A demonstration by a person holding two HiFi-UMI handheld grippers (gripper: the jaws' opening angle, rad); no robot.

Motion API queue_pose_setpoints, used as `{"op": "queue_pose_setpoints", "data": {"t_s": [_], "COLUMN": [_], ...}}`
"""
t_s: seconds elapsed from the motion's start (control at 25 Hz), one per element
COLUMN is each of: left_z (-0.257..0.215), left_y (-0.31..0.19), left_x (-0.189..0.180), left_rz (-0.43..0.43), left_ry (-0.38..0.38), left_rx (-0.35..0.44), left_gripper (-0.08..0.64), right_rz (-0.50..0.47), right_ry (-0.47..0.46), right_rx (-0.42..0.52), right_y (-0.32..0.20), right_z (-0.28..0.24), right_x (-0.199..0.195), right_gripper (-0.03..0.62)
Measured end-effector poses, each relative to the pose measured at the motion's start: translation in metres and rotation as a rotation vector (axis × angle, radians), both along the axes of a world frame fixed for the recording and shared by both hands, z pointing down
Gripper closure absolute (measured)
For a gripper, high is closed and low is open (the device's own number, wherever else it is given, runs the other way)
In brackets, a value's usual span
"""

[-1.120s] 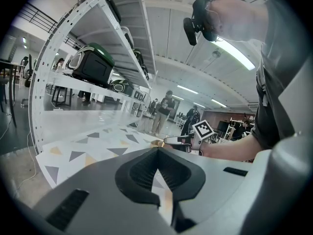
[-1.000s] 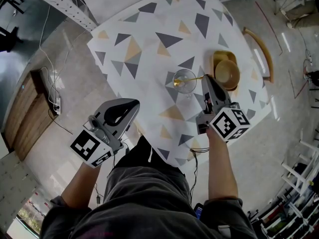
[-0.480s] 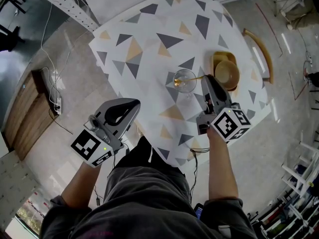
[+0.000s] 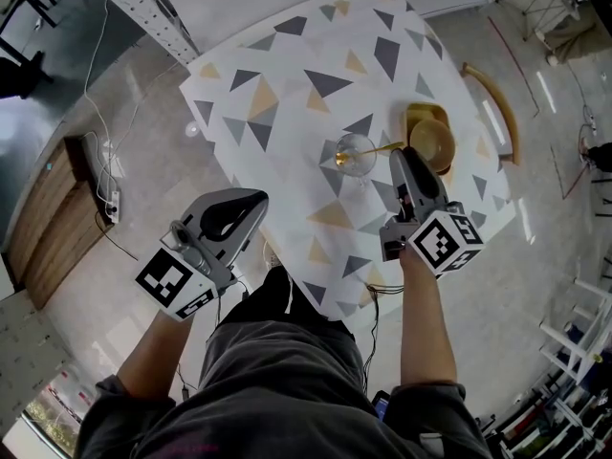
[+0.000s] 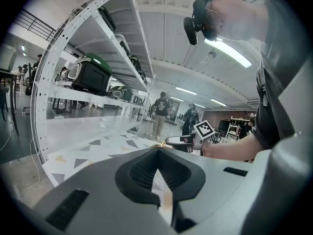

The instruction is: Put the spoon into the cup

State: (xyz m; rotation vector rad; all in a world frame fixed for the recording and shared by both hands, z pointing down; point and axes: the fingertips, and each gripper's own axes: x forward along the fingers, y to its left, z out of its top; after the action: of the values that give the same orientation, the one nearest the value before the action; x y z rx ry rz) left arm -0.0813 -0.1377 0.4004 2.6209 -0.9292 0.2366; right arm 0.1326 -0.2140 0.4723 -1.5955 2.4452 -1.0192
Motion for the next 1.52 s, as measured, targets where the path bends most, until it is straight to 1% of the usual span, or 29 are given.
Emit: {"op": "queue_pose_setpoints", "data": {"t_s": [0.28, 0.64, 0.96, 1.28, 1.52], "left_z": [-0.017, -0.046, -0.065, -0.083, -0.093], "left_y": [0.012, 0.029, 0.044, 0.058, 0.066], "left_x": [-0.003, -0.004, -0.006, -0.007, -0.008], "left_rz": [0.002, 0.005, 0.008, 0.013, 0.022], "left_ry": [0.004, 0.016, 0.021, 0.029, 0.035], "left_rx": [0.033, 0.090, 0.125, 0.154, 0.170], "left_gripper": [0.545, 0.545, 0.545, 0.545, 0.546], "right_rz": [0.012, -0.011, -0.030, -0.062, -0.081], "right_ry": [-0.015, -0.049, -0.092, -0.093, -0.096], "right_rx": [0.014, 0.060, 0.103, 0.127, 0.126], "right_y": [0.020, 0.052, 0.078, 0.105, 0.121], "right_z": [-0.016, -0.052, -0.086, -0.106, -0.112], "right_x": [0.000, -0.010, -0.018, -0.031, -0.042], "right_gripper": [0.479, 0.479, 0.514, 0.532, 0.540]}}
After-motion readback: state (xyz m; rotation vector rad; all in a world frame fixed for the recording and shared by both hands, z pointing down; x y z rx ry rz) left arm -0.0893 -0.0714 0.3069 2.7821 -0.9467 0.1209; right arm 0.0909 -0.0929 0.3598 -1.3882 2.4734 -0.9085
